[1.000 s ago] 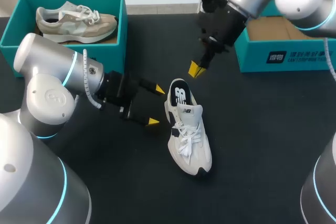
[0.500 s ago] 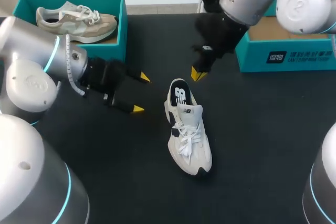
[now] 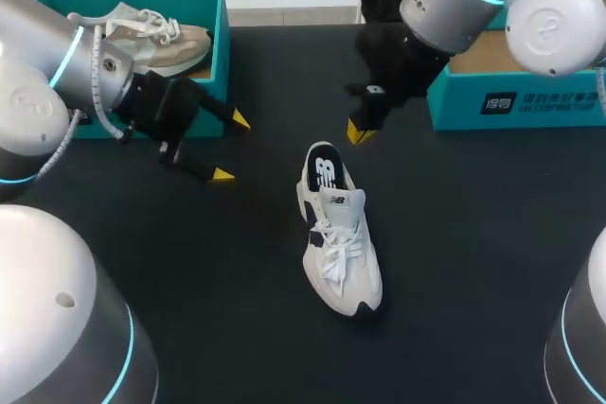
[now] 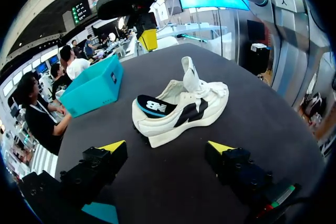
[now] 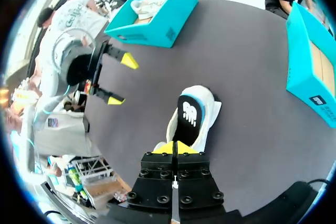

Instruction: Take the shoe out of the shoebox, open the shoe tongue, remove and reinsert the insole, then place the shoe into the shoebox

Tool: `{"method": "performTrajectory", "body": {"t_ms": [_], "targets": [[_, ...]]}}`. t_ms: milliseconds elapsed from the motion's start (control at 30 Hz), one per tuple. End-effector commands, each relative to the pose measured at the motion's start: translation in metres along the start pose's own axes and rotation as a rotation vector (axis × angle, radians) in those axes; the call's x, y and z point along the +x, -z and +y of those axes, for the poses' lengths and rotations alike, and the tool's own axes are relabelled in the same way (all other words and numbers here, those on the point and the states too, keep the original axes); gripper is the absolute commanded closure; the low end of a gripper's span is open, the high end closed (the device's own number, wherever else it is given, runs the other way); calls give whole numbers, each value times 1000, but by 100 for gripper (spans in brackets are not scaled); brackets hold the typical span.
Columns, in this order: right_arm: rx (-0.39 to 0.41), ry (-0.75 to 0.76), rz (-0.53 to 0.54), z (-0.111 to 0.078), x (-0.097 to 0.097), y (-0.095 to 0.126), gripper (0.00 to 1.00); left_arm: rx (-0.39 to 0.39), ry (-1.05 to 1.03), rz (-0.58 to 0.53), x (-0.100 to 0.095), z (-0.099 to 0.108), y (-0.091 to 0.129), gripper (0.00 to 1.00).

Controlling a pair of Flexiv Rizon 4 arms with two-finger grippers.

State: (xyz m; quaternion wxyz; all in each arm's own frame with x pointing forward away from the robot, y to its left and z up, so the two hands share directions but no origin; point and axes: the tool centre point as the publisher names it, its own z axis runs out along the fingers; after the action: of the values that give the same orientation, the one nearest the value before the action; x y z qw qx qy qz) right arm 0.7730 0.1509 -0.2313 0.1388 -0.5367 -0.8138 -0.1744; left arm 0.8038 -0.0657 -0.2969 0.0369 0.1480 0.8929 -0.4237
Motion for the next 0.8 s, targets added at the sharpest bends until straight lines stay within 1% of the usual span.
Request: {"method": "performTrajectory", "body": {"t_ms": [33,67,133,200,367,433,467,500,567,600,800], "targets": [[-84,-118,-136,-4,-2,-2,100,3,-3,5,1,1,5,0],[-91,-137,-163,-4,-4,-3,100,3,-3,5,1,1,5,0],[-81,-156,-224,-3,-5,-5,100,3,-3,5,1,1,5,0],[-81,-186,-262,-2,-6,-8,100,3,-3,5,1,1,5,0],[-42,-232,-379,6,-2,-21,100,3,-3,5,1,1,5,0],[-56,-256,-421,7,1,-28,100,3,-3,5,1,1,5,0],[-76,-270,-420,7,1,-32,100,3,-3,5,1,1,5,0],[-81,-275,-442,8,2,-36,100,3,-3,5,1,1,5,0],[-86,-287,-449,10,4,-43,100,3,-3,5,1,1,5,0],[-107,-294,-466,10,4,-46,100,3,-3,5,1,1,5,0],[-107,-294,-466,10,4,-46,100,3,-3,5,1,1,5,0]]}}
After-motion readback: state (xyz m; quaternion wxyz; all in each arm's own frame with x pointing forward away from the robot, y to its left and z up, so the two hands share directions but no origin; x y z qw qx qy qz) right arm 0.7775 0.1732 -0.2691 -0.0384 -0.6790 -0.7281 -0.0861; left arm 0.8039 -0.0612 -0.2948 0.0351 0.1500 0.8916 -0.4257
